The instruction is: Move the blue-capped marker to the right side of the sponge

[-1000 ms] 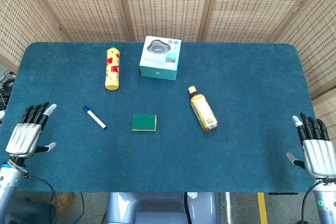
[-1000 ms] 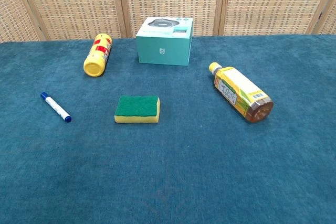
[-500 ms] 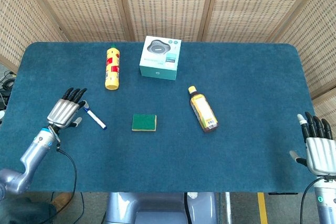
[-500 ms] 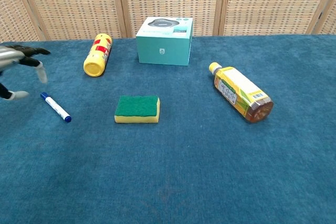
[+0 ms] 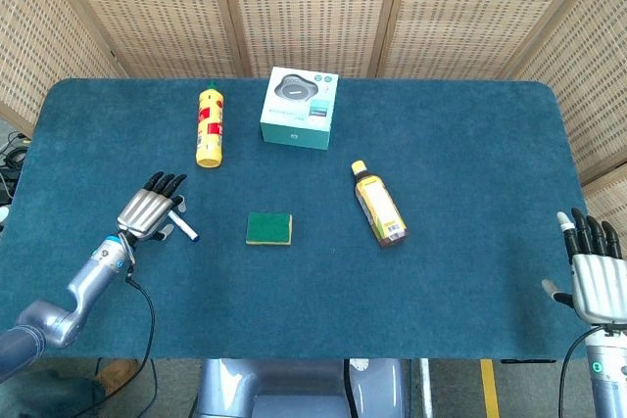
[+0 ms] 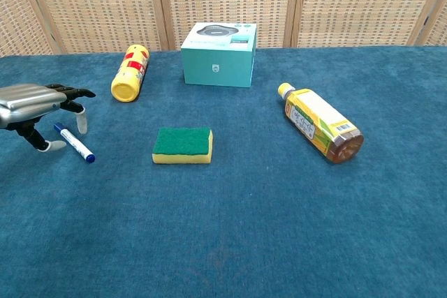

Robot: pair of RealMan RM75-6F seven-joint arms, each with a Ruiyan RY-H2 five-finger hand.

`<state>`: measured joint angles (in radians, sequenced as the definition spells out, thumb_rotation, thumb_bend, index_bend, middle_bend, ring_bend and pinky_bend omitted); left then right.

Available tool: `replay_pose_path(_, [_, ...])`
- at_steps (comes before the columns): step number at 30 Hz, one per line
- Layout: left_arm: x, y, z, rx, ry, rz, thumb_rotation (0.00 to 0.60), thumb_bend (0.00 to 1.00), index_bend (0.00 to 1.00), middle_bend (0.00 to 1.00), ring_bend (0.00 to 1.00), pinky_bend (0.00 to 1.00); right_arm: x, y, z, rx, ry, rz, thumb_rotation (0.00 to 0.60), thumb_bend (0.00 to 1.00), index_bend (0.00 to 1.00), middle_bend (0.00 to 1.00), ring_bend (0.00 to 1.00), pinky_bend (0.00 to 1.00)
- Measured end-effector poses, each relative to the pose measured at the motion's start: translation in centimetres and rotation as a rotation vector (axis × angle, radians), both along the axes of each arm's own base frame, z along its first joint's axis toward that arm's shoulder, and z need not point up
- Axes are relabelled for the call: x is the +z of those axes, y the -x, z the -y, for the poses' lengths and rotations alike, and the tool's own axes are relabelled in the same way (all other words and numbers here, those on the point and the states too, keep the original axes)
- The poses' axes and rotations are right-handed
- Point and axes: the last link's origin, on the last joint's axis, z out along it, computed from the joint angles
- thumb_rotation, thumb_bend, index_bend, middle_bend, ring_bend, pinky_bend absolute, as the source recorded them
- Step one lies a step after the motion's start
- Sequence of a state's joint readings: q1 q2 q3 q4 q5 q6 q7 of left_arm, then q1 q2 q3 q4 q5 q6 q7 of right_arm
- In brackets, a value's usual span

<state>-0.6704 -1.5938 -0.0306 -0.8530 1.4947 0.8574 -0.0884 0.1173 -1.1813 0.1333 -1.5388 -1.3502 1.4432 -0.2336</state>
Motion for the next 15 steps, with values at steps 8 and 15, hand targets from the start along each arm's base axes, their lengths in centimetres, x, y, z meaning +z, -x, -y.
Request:
replay_pose_path(8, [-0.7, 0.3, -0.1, 0.002, 0.002, 0.010, 0.600, 0.35, 0.45, 0.00, 0.00, 0.00, 0.0, 0.1, 0.0, -0.002, -0.001, 0.001, 0.600, 0.00, 0.02, 0.00, 0.00, 0.00])
replay_pose_path(15, [-1.4, 0.4, -0.2, -0.006, -0.014, 0.004, 0.600, 0.36, 0.48, 0.00, 0.00, 0.00, 0.1, 0.1, 0.0, -0.007, 0.002, 0.006, 0.600, 0.00, 0.02, 0.00, 0.00, 0.00])
